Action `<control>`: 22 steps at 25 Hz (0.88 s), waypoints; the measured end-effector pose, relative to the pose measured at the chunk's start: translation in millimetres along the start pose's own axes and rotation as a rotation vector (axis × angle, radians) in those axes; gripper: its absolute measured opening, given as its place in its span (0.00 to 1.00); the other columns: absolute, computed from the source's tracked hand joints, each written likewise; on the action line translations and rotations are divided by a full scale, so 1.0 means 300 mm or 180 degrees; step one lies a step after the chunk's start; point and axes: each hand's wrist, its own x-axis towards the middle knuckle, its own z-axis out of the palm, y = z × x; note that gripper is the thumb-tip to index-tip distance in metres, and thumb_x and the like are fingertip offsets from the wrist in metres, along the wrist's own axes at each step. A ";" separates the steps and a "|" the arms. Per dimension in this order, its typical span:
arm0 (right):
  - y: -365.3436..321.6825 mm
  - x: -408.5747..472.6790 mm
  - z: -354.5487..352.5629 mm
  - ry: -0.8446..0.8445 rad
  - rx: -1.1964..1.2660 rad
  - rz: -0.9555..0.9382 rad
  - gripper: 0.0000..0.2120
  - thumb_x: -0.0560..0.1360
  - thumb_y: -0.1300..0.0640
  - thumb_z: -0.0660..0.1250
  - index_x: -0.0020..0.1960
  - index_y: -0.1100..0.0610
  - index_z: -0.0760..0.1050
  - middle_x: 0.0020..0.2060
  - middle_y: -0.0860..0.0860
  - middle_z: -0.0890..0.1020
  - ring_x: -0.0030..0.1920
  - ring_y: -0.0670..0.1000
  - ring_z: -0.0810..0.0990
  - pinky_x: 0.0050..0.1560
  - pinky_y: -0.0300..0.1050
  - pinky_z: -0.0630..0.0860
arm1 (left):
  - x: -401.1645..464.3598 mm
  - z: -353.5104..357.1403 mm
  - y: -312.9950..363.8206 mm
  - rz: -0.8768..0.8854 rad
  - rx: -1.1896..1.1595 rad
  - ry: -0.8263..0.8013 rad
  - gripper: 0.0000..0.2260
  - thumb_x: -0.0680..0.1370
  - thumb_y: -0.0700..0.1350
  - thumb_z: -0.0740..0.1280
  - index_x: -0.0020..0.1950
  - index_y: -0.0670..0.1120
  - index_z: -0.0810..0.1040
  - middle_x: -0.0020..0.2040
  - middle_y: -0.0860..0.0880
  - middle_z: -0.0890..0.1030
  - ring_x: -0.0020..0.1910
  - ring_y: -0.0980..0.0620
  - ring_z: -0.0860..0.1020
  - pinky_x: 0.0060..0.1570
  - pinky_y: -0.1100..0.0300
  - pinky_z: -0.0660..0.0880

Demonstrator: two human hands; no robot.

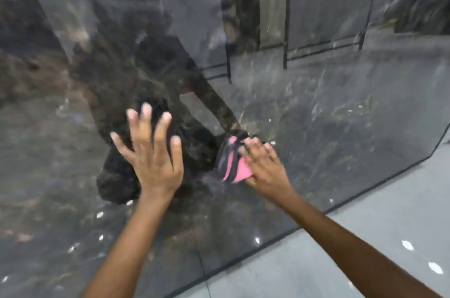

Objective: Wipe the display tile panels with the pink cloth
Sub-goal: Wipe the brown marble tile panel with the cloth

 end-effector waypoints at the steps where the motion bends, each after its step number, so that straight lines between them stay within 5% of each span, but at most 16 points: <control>1: 0.101 0.084 -0.036 0.0285 0.0114 0.0459 0.39 0.72 0.54 0.60 0.79 0.58 0.48 0.79 0.51 0.46 0.78 0.52 0.47 0.76 0.49 0.48 | 0.152 -0.014 -0.016 -0.0021 0.0071 0.0190 0.19 0.84 0.48 0.55 0.75 0.47 0.63 0.79 0.44 0.57 0.79 0.43 0.50 0.74 0.49 0.36; 5: 0.178 0.383 -0.155 0.1364 0.1663 0.3055 0.35 0.73 0.54 0.58 0.77 0.63 0.53 0.77 0.56 0.52 0.78 0.60 0.49 0.77 0.44 0.45 | 0.441 -0.014 -0.023 -0.0300 0.0673 0.0166 0.24 0.84 0.50 0.53 0.80 0.46 0.57 0.79 0.43 0.57 0.77 0.36 0.52 0.74 0.40 0.40; 6: 0.102 0.436 -0.154 0.1212 0.1596 0.2840 0.35 0.74 0.53 0.60 0.77 0.60 0.52 0.77 0.57 0.54 0.78 0.60 0.49 0.77 0.44 0.44 | 0.442 -0.005 -0.026 -0.0288 0.0881 0.0075 0.25 0.85 0.51 0.53 0.80 0.47 0.54 0.80 0.43 0.56 0.77 0.36 0.52 0.73 0.37 0.43; 9: -0.044 0.468 -0.146 0.0131 0.0655 -0.0573 0.35 0.73 0.56 0.67 0.76 0.55 0.56 0.74 0.56 0.62 0.77 0.55 0.53 0.77 0.51 0.50 | 0.428 0.006 -0.048 -0.0137 0.1015 -0.0054 0.25 0.85 0.52 0.51 0.81 0.46 0.52 0.80 0.43 0.55 0.77 0.37 0.50 0.73 0.35 0.41; 11: 0.107 0.514 -0.202 0.0046 0.0452 -0.1035 0.38 0.69 0.60 0.73 0.75 0.57 0.60 0.73 0.54 0.66 0.75 0.54 0.60 0.76 0.48 0.54 | 0.436 0.005 -0.054 -0.0122 0.0906 -0.0057 0.26 0.84 0.52 0.51 0.81 0.47 0.51 0.80 0.43 0.54 0.77 0.38 0.48 0.73 0.38 0.36; 13: 0.296 0.590 -0.266 0.0551 0.0625 0.0329 0.38 0.67 0.64 0.71 0.75 0.58 0.62 0.72 0.54 0.65 0.74 0.52 0.61 0.76 0.40 0.52 | 0.440 0.007 -0.041 -0.0125 0.0926 0.0006 0.26 0.84 0.52 0.51 0.81 0.47 0.49 0.80 0.44 0.53 0.77 0.38 0.47 0.73 0.39 0.35; 16: 0.509 0.747 -0.388 0.1571 0.1485 0.3520 0.35 0.72 0.56 0.62 0.78 0.56 0.57 0.77 0.54 0.59 0.76 0.50 0.56 0.76 0.42 0.52 | 0.438 0.011 -0.042 -0.0084 0.0952 -0.0002 0.26 0.85 0.53 0.49 0.81 0.47 0.48 0.80 0.45 0.52 0.77 0.39 0.47 0.73 0.39 0.36; 18: 0.438 0.848 -0.418 0.1796 0.1786 0.4011 0.35 0.75 0.56 0.65 0.78 0.58 0.55 0.77 0.55 0.57 0.76 0.49 0.57 0.74 0.36 0.52 | 0.442 0.009 -0.053 -0.0050 0.0964 -0.0007 0.26 0.85 0.53 0.48 0.81 0.47 0.47 0.80 0.45 0.51 0.78 0.40 0.46 0.73 0.40 0.35; 19: 0.367 0.867 -0.407 0.1429 0.1588 0.3440 0.36 0.75 0.59 0.66 0.78 0.59 0.54 0.77 0.54 0.56 0.75 0.47 0.55 0.74 0.32 0.50 | 0.441 0.011 -0.055 -0.0034 0.0955 -0.0004 0.26 0.85 0.52 0.49 0.81 0.47 0.47 0.80 0.45 0.51 0.78 0.40 0.46 0.73 0.40 0.35; 22: 0.155 0.742 -0.347 -0.0137 0.0650 -0.0474 0.34 0.73 0.60 0.65 0.76 0.61 0.57 0.75 0.57 0.63 0.75 0.55 0.59 0.75 0.52 0.60 | 0.443 0.011 -0.056 -0.0046 0.0881 0.0028 0.27 0.84 0.51 0.51 0.81 0.47 0.48 0.80 0.46 0.51 0.79 0.42 0.42 0.73 0.40 0.36</control>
